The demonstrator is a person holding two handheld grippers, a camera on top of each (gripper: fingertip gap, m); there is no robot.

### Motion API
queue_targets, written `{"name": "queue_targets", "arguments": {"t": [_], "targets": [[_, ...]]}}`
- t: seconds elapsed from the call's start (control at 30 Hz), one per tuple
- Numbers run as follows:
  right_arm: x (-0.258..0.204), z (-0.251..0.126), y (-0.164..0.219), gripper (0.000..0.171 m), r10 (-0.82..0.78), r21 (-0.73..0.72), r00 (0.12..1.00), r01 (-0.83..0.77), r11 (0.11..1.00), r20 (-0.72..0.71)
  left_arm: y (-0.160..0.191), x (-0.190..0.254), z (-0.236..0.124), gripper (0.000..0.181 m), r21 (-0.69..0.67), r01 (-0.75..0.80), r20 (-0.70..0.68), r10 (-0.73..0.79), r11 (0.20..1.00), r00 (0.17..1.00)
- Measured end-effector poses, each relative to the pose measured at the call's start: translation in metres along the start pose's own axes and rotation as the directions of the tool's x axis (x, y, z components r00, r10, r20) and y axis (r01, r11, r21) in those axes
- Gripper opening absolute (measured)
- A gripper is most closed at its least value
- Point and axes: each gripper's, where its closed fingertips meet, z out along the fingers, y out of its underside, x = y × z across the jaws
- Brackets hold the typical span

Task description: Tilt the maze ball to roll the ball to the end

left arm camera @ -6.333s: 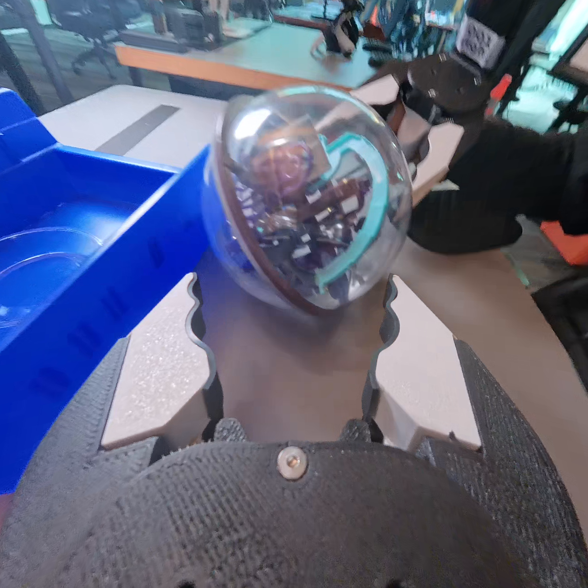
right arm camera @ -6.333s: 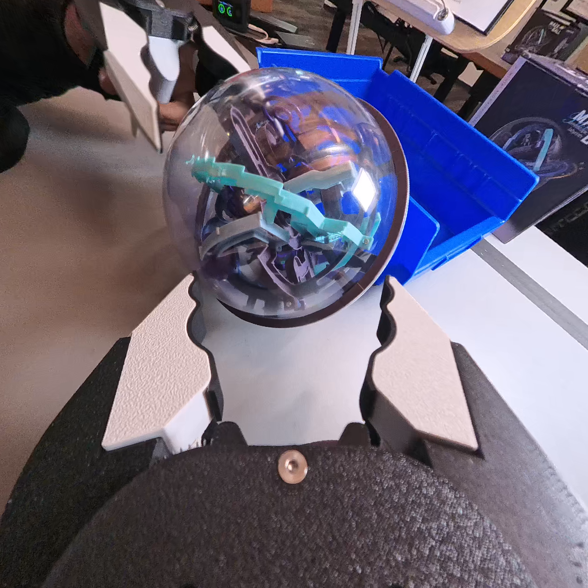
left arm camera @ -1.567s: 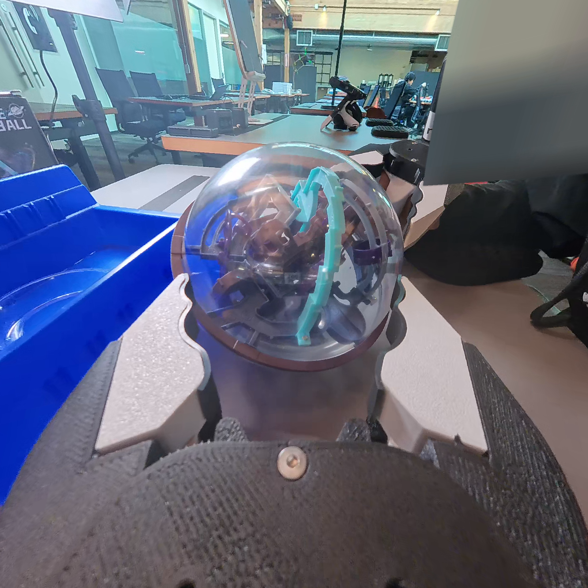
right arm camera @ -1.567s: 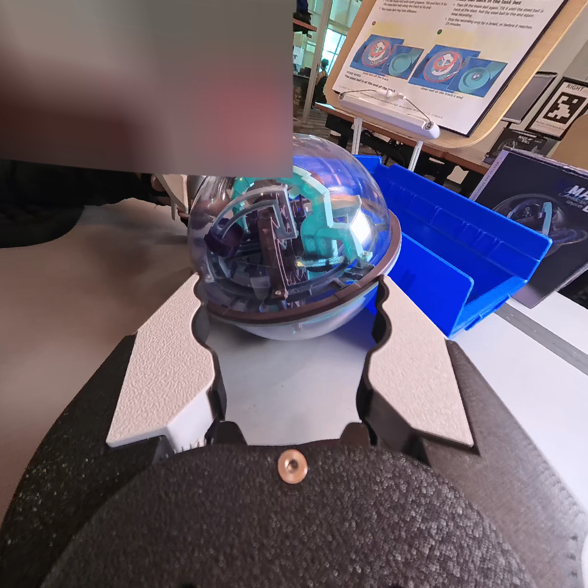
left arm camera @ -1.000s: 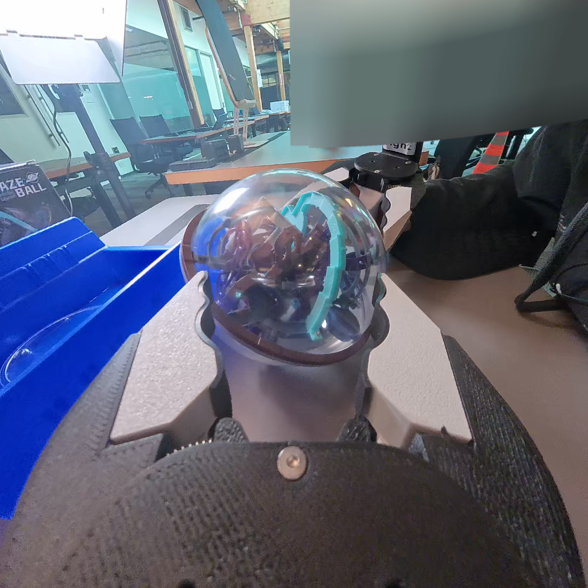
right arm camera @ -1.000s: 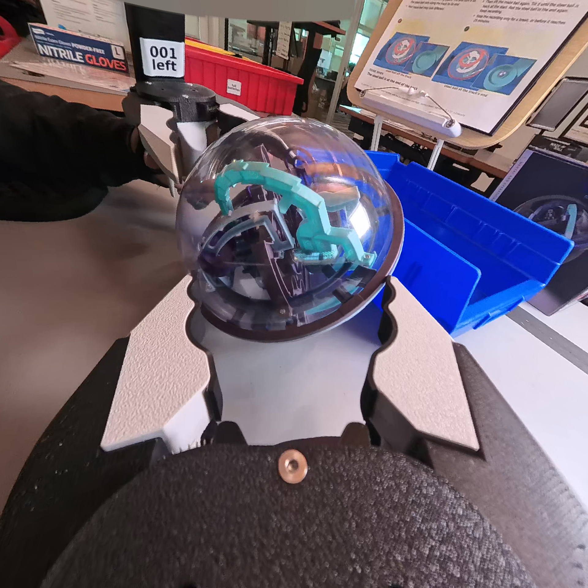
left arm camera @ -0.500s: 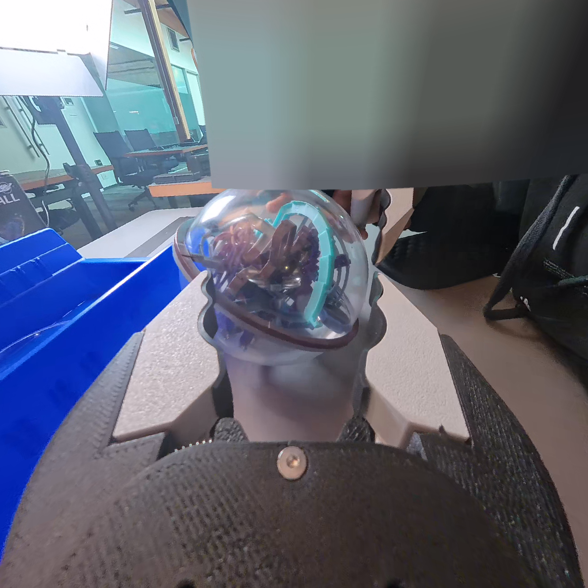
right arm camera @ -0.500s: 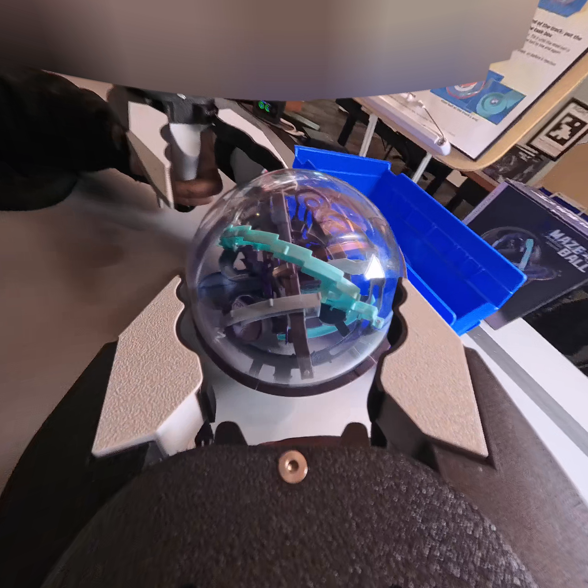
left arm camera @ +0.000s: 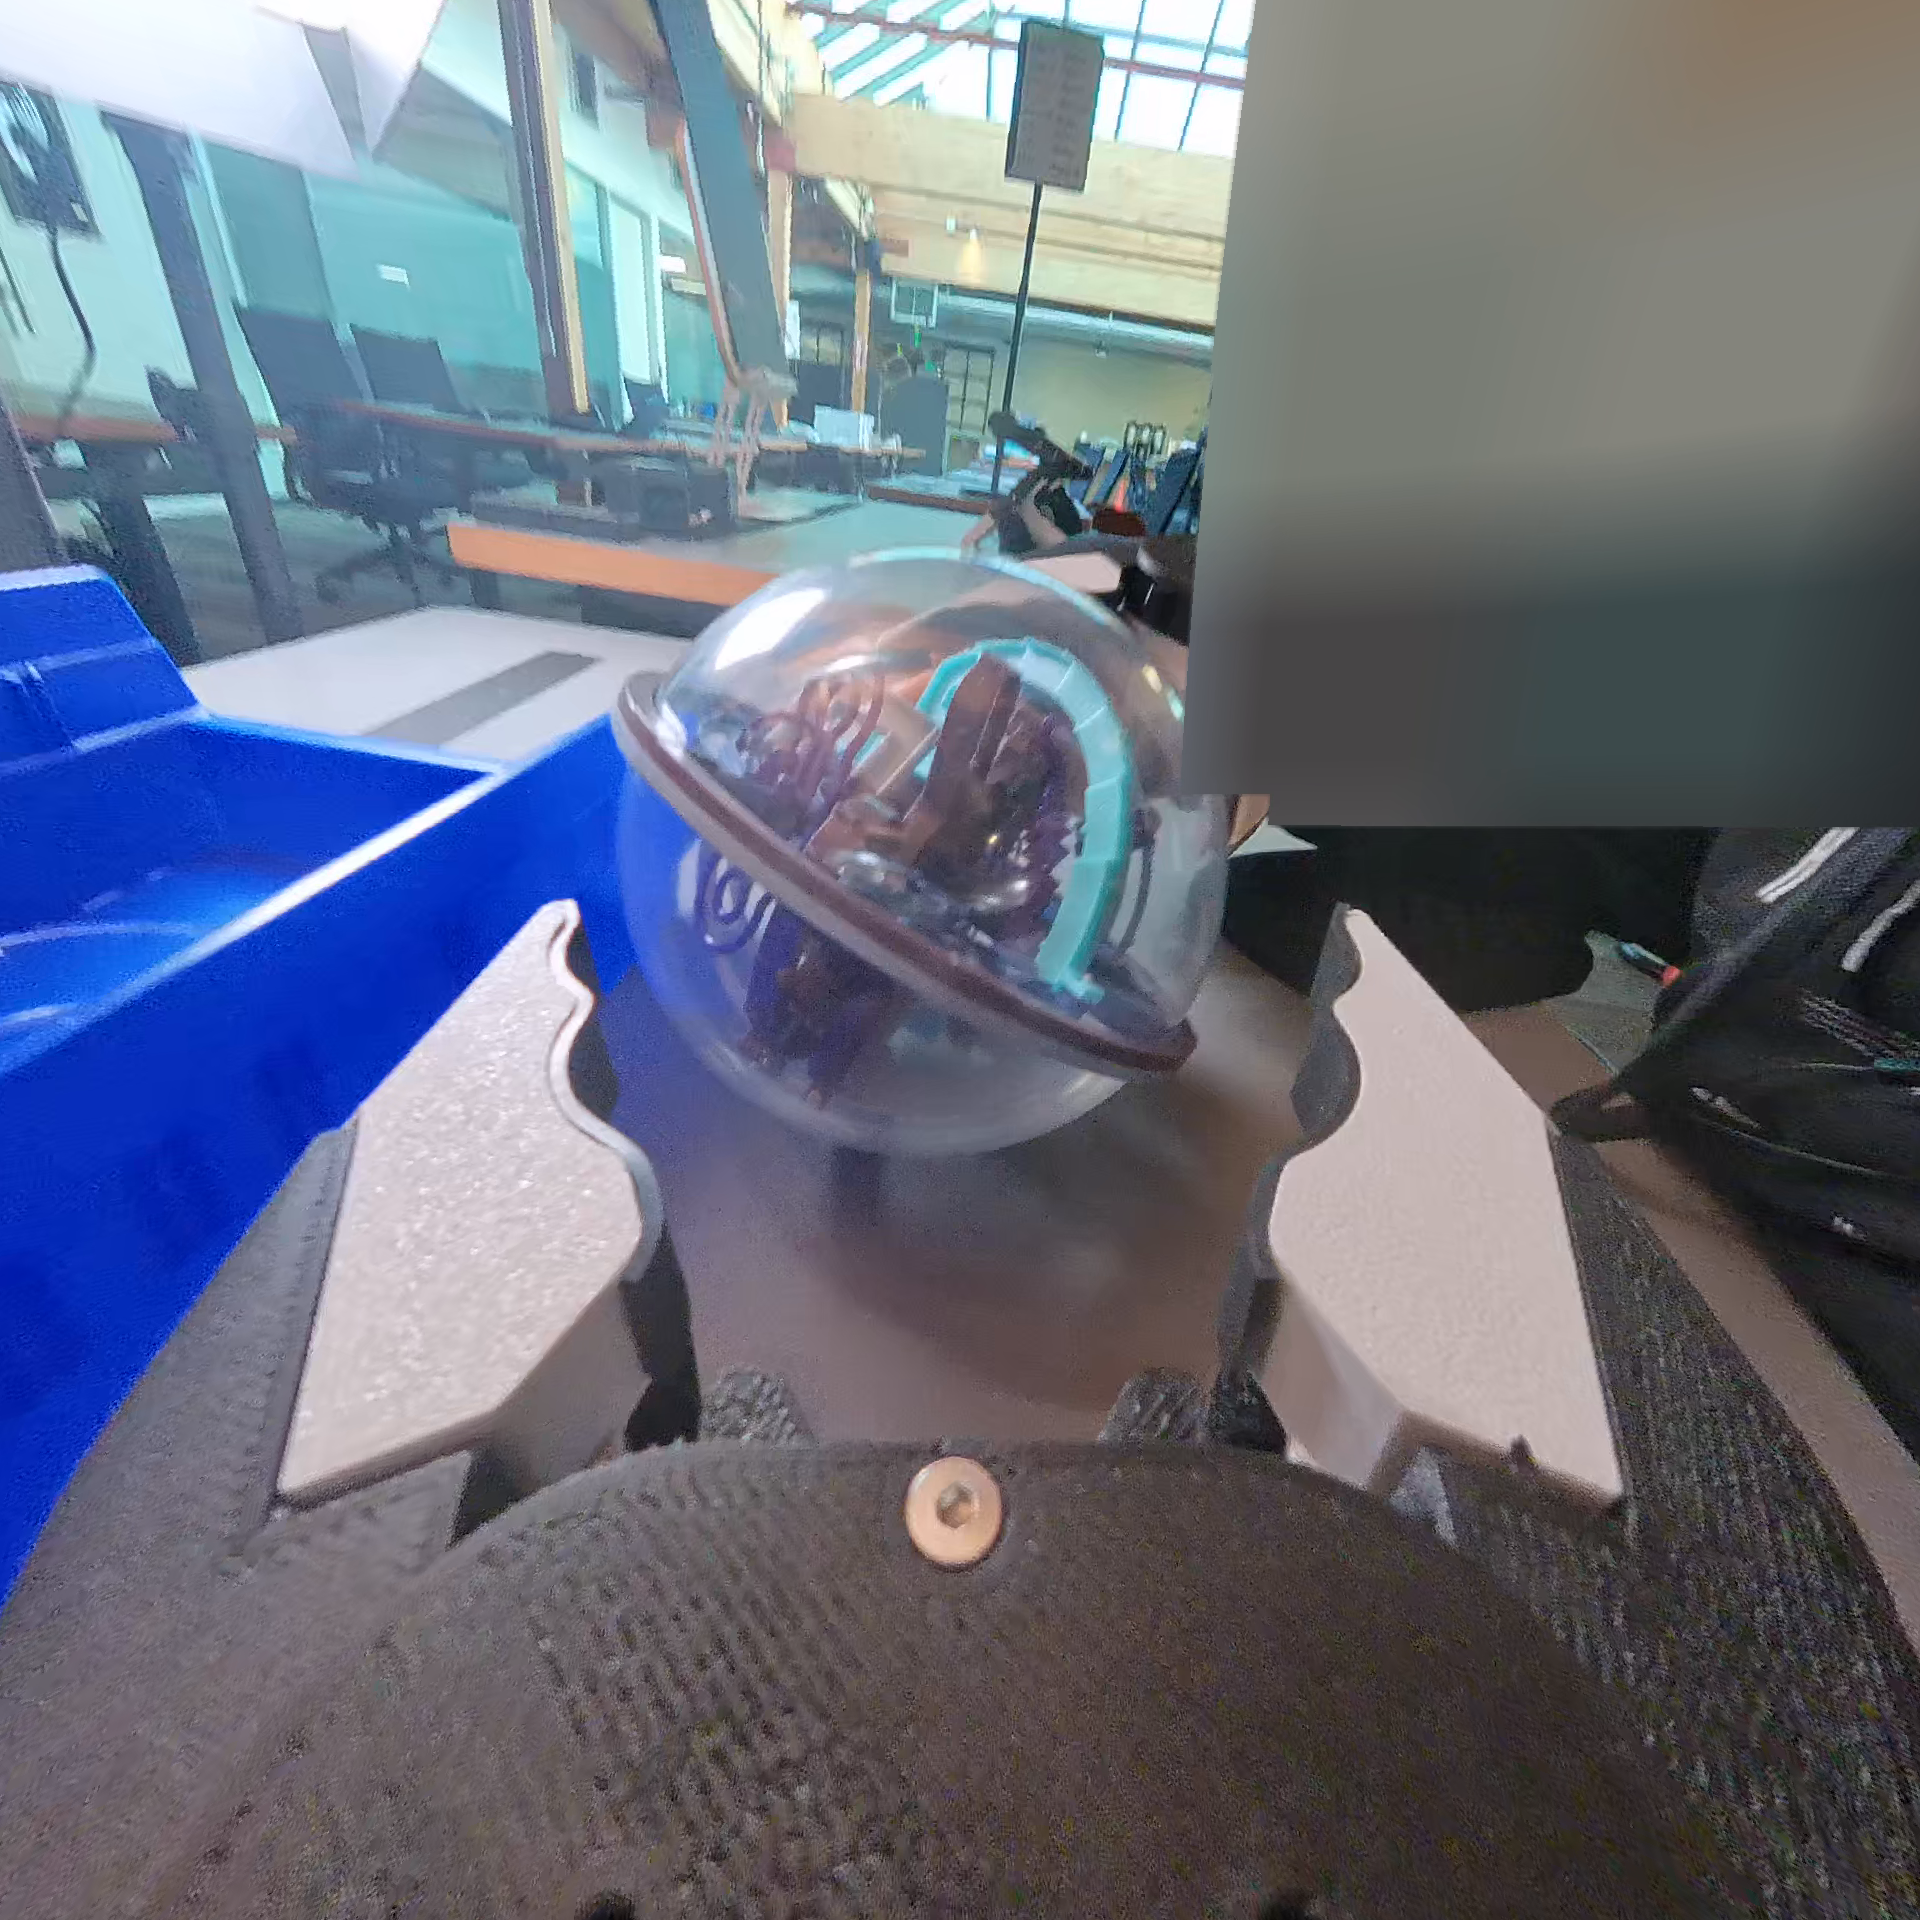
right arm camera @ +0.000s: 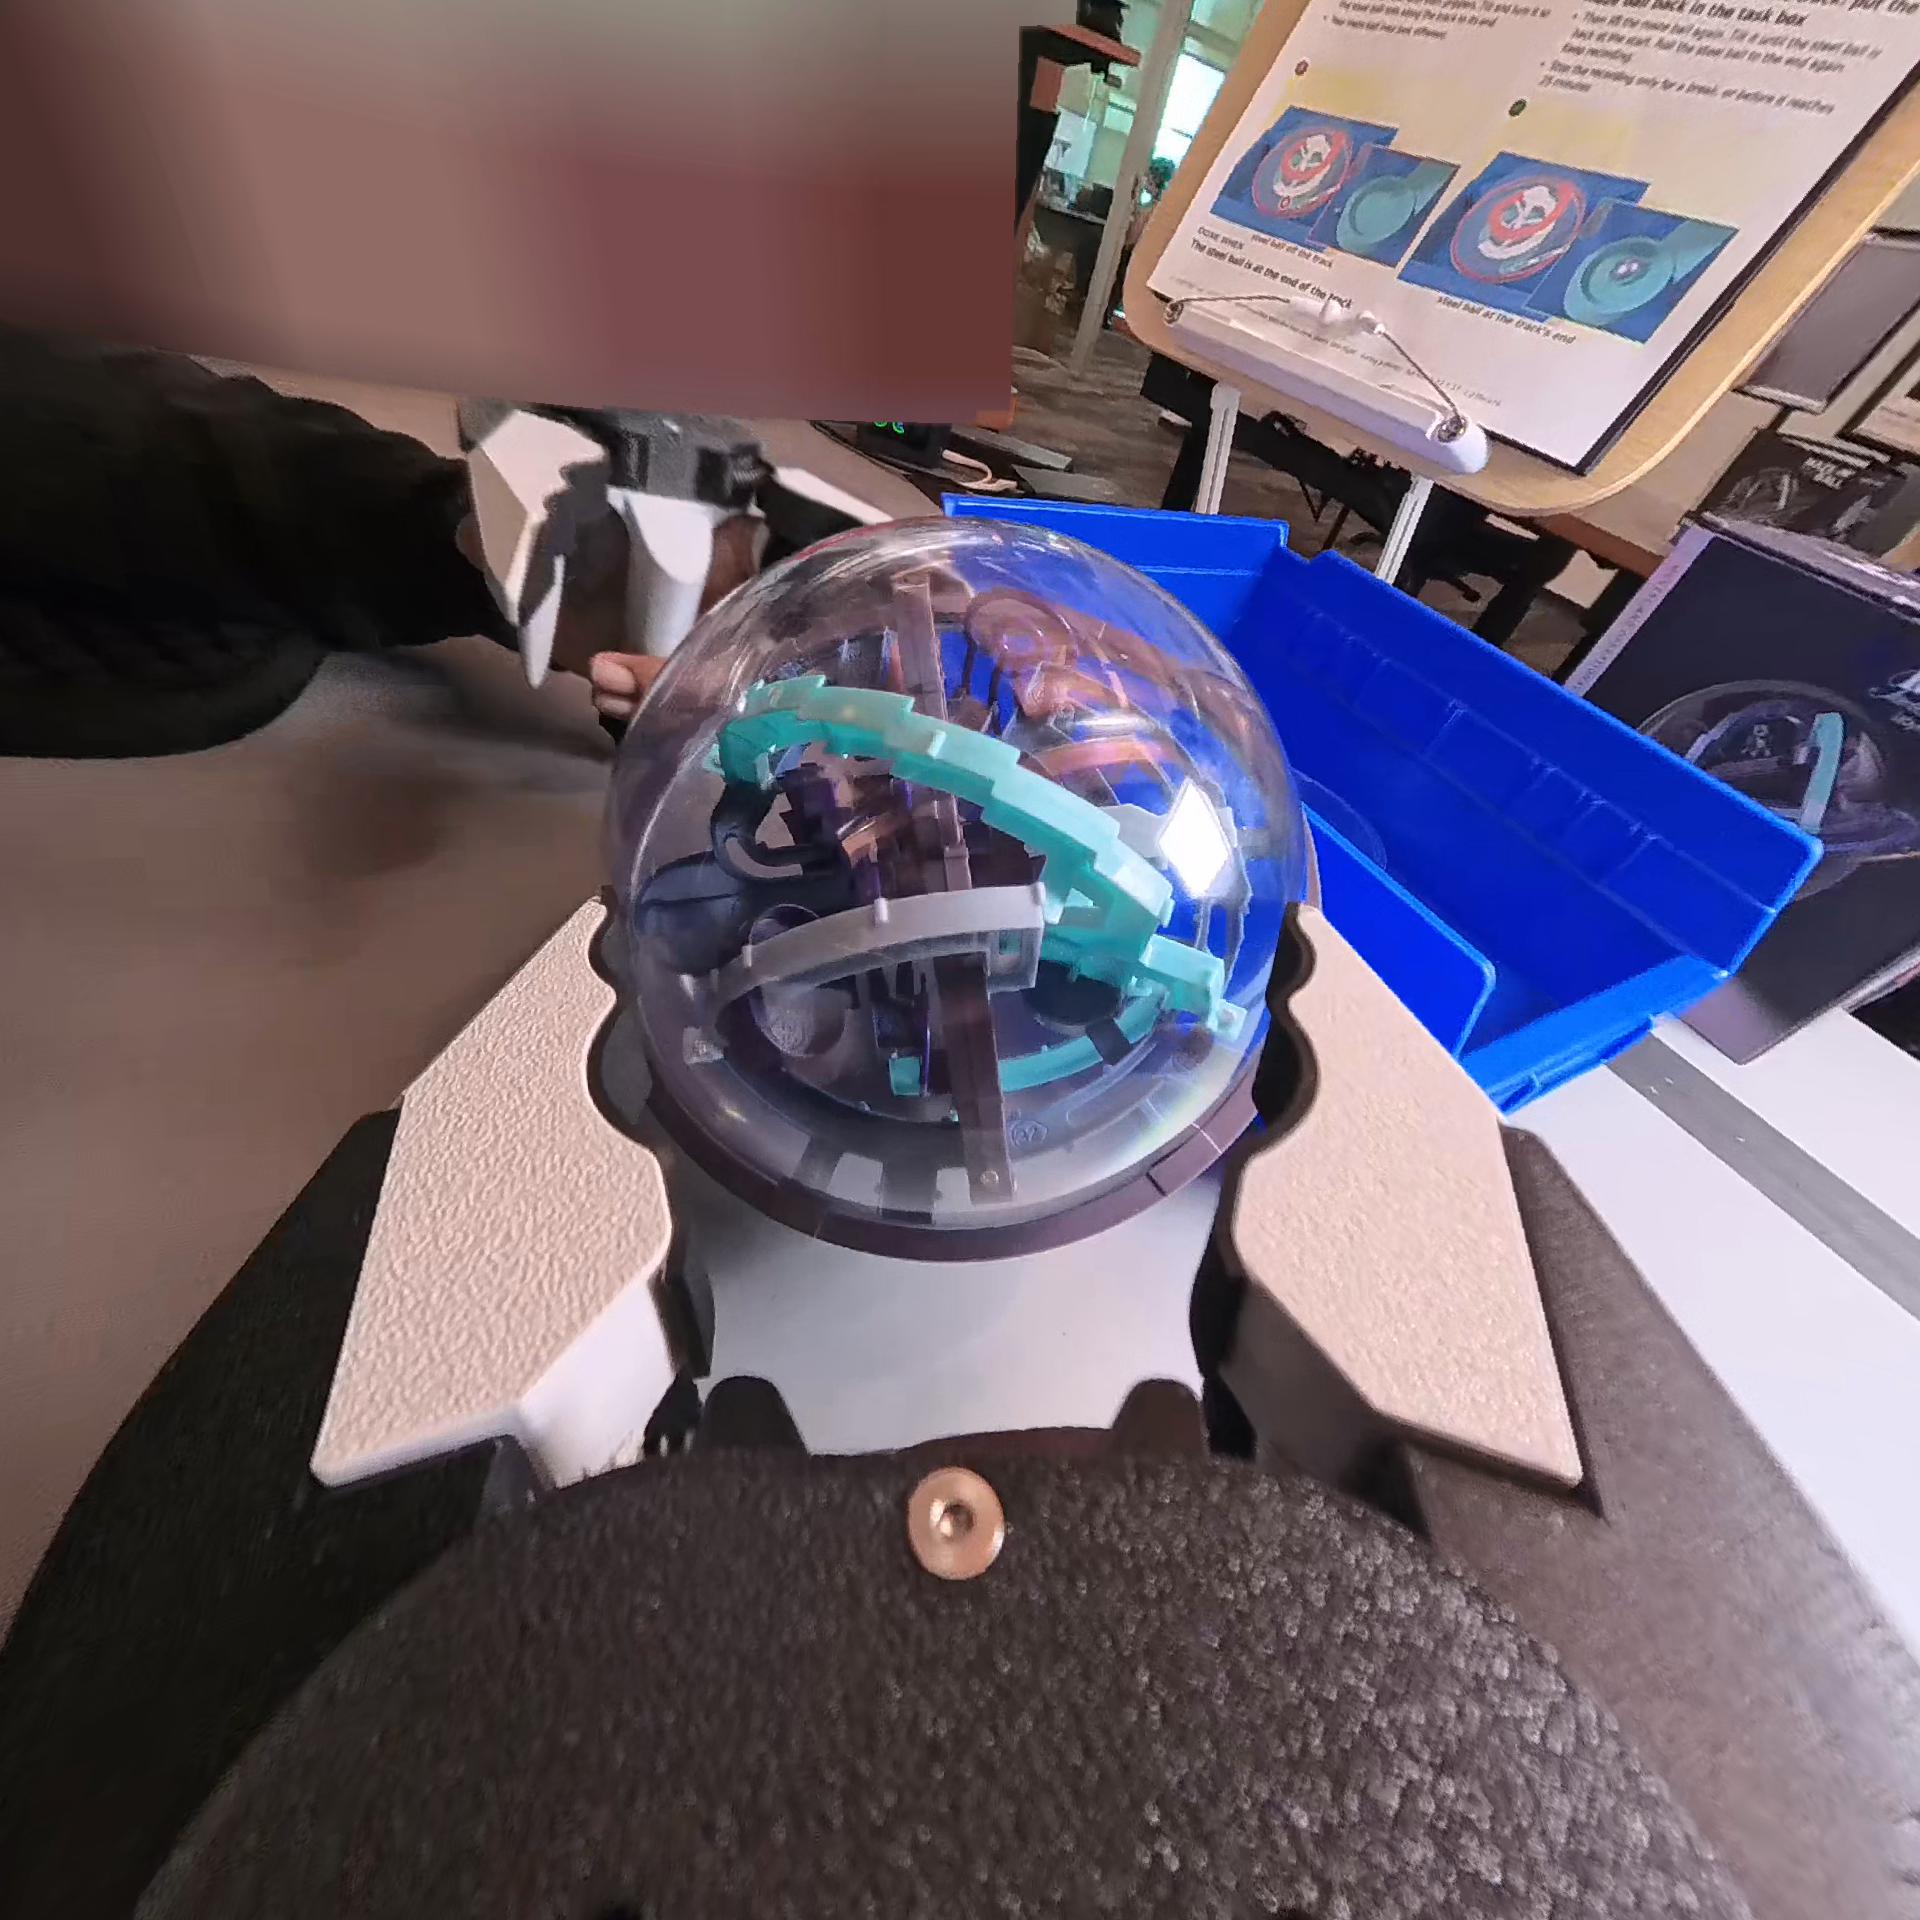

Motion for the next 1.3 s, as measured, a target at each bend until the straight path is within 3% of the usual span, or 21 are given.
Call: {"name": "queue_targets", "arguments": {"t": [0.2, 0.37, 0.83, 1.07, 1.3], "targets": [[0.002, 0.004, 0.010, 0.120, 0.023, -0.026, 1.000, -0.023, 0.999, 0.009, 0.020, -0.005, 0.021, 0.133, -0.114, -0.028, 0.014, 0.030, 0.993, 0.999], [-0.003, 0.007, 0.016, 0.121, 0.029, -0.071, 0.999, -0.027, 0.997, 0.018, 0.013, -0.006, 0.014, 0.119, -0.084, -0.096, 0.063, 0.101, 0.992, 0.993], [-0.017, 0.002, 0.017, 0.125, 0.010, -0.177, 1.000, -0.013, 0.984, -0.018, 0.009, 0.015, 0.007, 0.106, -0.100, -0.299, 0.081, 0.307, 0.949, 0.948], [-0.019, 0.005, 0.016, 0.129, -0.003, -0.190, 1.000, 0.001, 0.982, -0.011, 0.006, 0.018, 0.006, 0.103, -0.080, -0.301, 0.078, 0.307, 0.950, 0.949], [-0.016, 0.002, 0.021, 0.130, -0.031, -0.204, 0.994, 0.052, 0.978, 0.104, 0.000, 0.027, -0.001, 0.087, -0.018, -0.272, 0.028, 0.272, 0.962, 0.962]]}}
